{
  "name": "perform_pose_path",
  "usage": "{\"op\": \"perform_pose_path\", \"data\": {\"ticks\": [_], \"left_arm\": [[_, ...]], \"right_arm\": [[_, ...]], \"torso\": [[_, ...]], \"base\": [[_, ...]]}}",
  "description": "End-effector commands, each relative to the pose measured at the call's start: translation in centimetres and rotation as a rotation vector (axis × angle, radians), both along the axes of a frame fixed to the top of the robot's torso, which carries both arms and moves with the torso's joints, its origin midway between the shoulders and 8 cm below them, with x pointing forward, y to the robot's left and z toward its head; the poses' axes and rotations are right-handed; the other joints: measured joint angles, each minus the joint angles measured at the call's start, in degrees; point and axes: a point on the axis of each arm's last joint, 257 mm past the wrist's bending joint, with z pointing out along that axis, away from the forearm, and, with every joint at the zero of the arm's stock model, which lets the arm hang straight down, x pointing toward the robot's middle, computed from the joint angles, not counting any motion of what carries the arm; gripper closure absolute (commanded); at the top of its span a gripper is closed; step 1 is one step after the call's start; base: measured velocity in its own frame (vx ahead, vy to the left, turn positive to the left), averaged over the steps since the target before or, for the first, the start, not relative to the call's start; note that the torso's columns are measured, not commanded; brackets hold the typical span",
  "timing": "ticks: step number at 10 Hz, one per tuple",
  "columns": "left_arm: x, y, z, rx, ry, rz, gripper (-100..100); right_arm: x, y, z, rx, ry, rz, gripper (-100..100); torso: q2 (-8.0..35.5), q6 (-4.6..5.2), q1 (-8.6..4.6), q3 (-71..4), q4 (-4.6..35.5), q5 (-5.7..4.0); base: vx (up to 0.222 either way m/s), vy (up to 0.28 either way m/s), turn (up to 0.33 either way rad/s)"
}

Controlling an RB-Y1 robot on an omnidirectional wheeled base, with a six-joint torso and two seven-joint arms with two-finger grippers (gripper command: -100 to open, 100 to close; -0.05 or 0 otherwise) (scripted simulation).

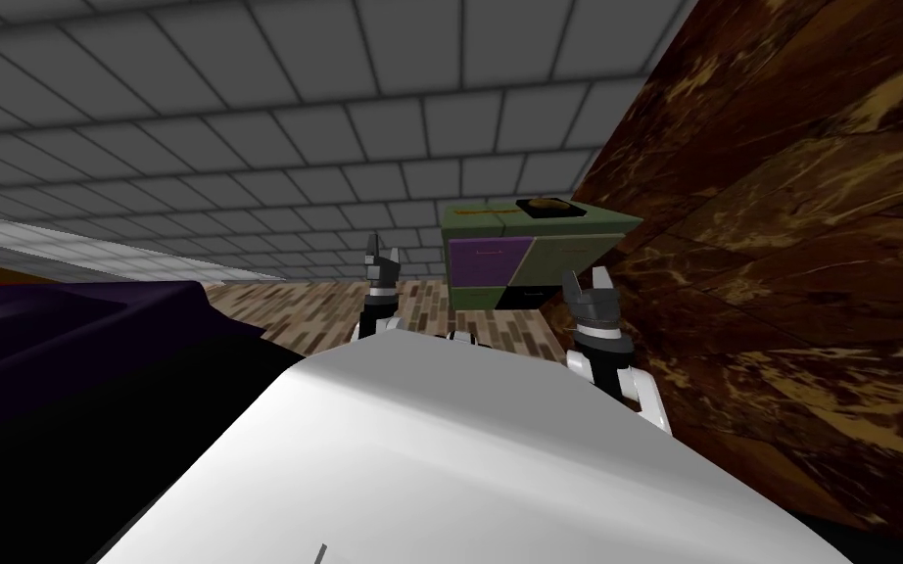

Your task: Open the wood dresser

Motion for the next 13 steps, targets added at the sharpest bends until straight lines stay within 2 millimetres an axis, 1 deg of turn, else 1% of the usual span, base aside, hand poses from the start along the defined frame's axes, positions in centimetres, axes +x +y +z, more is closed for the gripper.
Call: {"op": "perform_pose_path", "data": {"ticks": [1, 2, 3, 4, 5, 7, 8, 9, 10, 11, 12, 13], "left_arm": [[0.0, 0.0, 0.0, 0.0, 0.0, 0.0, 0], [0.0, 0.0, 0.0, 0.0, 0.0, 0.0, 0], [0.0, 0.0, 0.0, 0.0, 0.0, 0.0, 0], [0.0, 0.0, 0.0, 0.0, 0.0, 0.0, 0], [0.0, 0.0, 0.0, 0.0, 0.0, 0.0, 0], [0.0, 0.0, 0.0, 0.0, 0.0, 0.0, 0], [0.0, 0.0, 0.0, 0.0, 0.0, 0.0, 0], [0.0, 0.0, 0.0, 0.0, 0.0, 0.0, 0], [0.0, 0.0, 0.0, 0.0, 0.0, 0.0, 0], [0.0, 0.0, 0.0, 0.0, 0.0, 0.0, 0], [0.0, 0.0, 0.0, 0.0, 0.0, 0.0, 0], [0.0, 0.0, 0.0, 0.0, 0.0, 0.0, 0]], "right_arm": [[0.4, -1.0, -0.7, -0.133, -0.016, -0.084, -100], [0.4, -1.0, -0.7, -0.154, -0.024, -0.101, -100], [0.7, -1.7, -1.1, -0.224, -0.027, -0.142, -100], [0.7, -1.7, -1.1, -0.246, -0.035, -0.16, -100], [1.0, -2.5, -1.6, -0.316, -0.037, -0.201, -100], [1.0, -2.5, -1.6, -0.344, -0.048, -0.224, -100], [1.3, -3.3, -2.1, -0.42, -0.051, -0.27, -100], [1.3, -3.3, -2.1, -0.437, -0.058, -0.283, -100], [1.6, -4.1, -2.7, -0.505, -0.057, -0.324, -100], [1.6, -4.1, -2.7, -0.526, -0.065, -0.34, -100], [1.9, -5.1, -3.3, -0.589, -0.061, -0.377, -100], [1.9, -5.1, -3.3, -0.609, -0.069, -0.392, -100]], "torso": [[0.06, 0.01, -0.12, 0.02, 0.0, -0.03], [0.04, 0.0, -0.05, 0.02, 0.01, -0.02], [0.09, 0.01, -0.03, 0.04, 0.02, 0.0], [0.02, 0.0, 0.03, 0.01, 0.0, 0.01], [0.04, 0.01, -0.05, 0.01, 0.0, 0.0], [0.11, 0.01, -0.06, 0.05, 0.02, 0.0], [0.19, 0.01, -0.26, 0.11, 0.05, -0.07], [0.08, 0.0, -0.08, 0.05, 0.02, -0.04], [0.05, 0.01, -0.01, 0.02, 0.01, 0.01], [-0.03, 0.0, 0.13, -0.02, -0.01, 0.03], [-0.01, 0.01, 0.0, -0.02, -0.01, 0.02], [-0.01, 0.0, -0.03, -0.02, -0.01, -0.01]], "base": [[0.072, 0.099, 0.019], [0.06, 0.097, 0.006], [0.083, 0.111, 0.019], [0.079, 0.094, 0.007], [0.074, 0.126, 0.022], [0.044, 0.066, 0.002], [0.052, 0.067, 0.024], [0.049, 0.072, 0.011], [0.067, 0.108, 0.026], [0.073, 0.086, 0.008], [0.086, 0.088, 0.025], [0.076, 0.077, 0.012]]}}
